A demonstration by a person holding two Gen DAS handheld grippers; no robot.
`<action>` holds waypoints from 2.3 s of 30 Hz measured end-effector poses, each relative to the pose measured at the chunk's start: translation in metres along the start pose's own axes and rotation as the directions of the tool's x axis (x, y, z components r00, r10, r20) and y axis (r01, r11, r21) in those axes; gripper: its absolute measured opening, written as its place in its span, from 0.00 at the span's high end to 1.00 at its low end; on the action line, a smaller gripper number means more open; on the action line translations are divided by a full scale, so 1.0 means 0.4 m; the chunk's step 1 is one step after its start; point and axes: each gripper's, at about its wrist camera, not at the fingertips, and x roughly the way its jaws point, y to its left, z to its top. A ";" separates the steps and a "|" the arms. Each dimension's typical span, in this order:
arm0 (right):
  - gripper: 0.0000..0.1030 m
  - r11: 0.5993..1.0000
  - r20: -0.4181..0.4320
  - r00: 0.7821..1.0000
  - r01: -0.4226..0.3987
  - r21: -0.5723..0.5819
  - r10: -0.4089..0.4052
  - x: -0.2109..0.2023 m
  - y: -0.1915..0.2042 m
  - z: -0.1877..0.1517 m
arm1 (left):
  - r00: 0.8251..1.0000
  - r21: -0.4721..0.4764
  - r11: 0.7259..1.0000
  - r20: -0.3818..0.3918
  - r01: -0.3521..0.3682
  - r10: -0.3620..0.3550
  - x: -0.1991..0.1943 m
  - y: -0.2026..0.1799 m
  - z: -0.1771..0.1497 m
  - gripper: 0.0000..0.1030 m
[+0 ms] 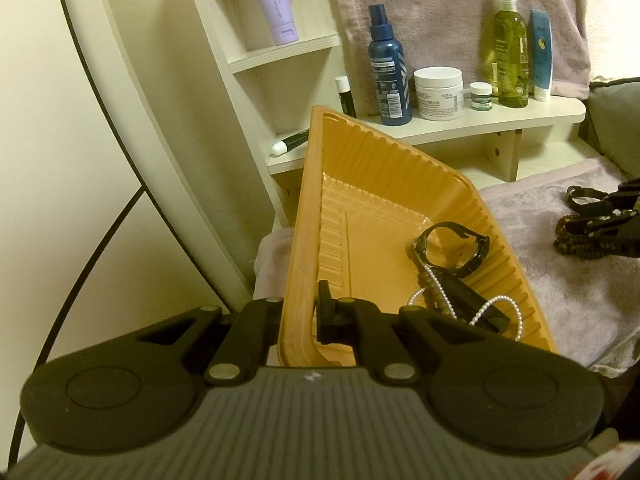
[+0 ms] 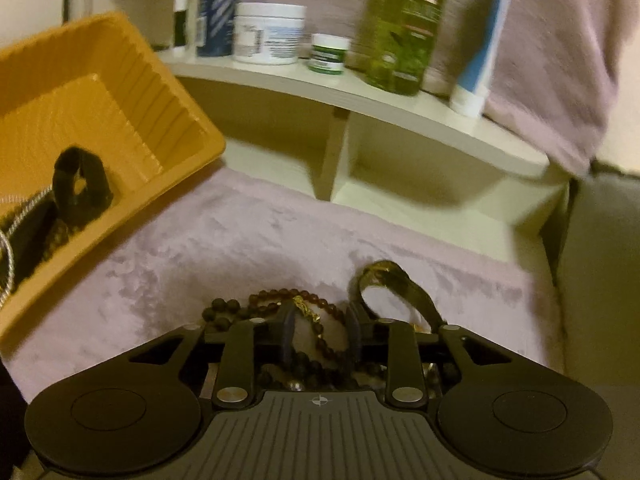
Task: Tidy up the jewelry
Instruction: 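Grasp a small gold ring from the pile with the right gripper, then carry the gold ring into the orange tray and release it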
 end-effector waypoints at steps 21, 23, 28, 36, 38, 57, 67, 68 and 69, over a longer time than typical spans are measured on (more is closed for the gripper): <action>0.96 0.996 0.179 0.981 -0.078 0.033 0.071 -0.147 0.030 0.076 | 1.000 -0.005 1.000 -0.002 0.000 0.000 0.001 -0.001 0.001 0.96; 0.96 0.994 0.220 0.971 -0.103 0.032 0.094 -0.177 0.038 0.108 | 1.000 -0.005 1.000 -0.002 0.000 0.000 0.000 -0.002 0.001 0.96; 0.96 0.971 0.297 0.932 -0.234 0.055 0.208 -0.236 0.060 0.190 | 1.000 -0.006 1.000 -0.002 0.002 -0.002 0.000 -0.001 0.000 0.96; 0.96 0.897 0.295 0.862 -0.440 0.033 0.412 -0.243 0.146 0.279 | 1.000 -0.006 1.000 0.001 0.005 -0.005 -0.001 0.000 -0.001 0.96; 0.96 0.879 0.280 0.846 -0.476 0.013 0.454 -0.226 0.188 0.286 | 1.000 -0.007 1.000 0.001 0.006 -0.006 -0.001 0.000 0.000 0.96; 0.67 0.934 0.258 0.922 -0.332 0.136 0.290 -0.212 0.163 0.115 | 1.000 -0.012 1.000 0.006 0.007 -0.007 -0.004 0.001 0.000 0.96; 0.67 0.961 0.151 0.989 -0.043 0.274 0.001 -0.224 -0.035 -0.052 | 1.000 -0.009 1.000 0.005 0.003 -0.003 -0.005 -0.002 0.001 0.96; 0.66 0.958 0.145 0.989 -0.028 0.284 -0.014 -0.223 -0.050 -0.060 | 1.000 -0.008 1.000 0.004 0.003 -0.003 -0.005 -0.001 0.001 0.96; 0.65 0.956 0.139 0.990 -0.012 0.294 -0.030 -0.223 -0.066 -0.069 | 1.000 -0.007 1.000 0.004 0.002 -0.002 -0.005 -0.002 0.001 0.96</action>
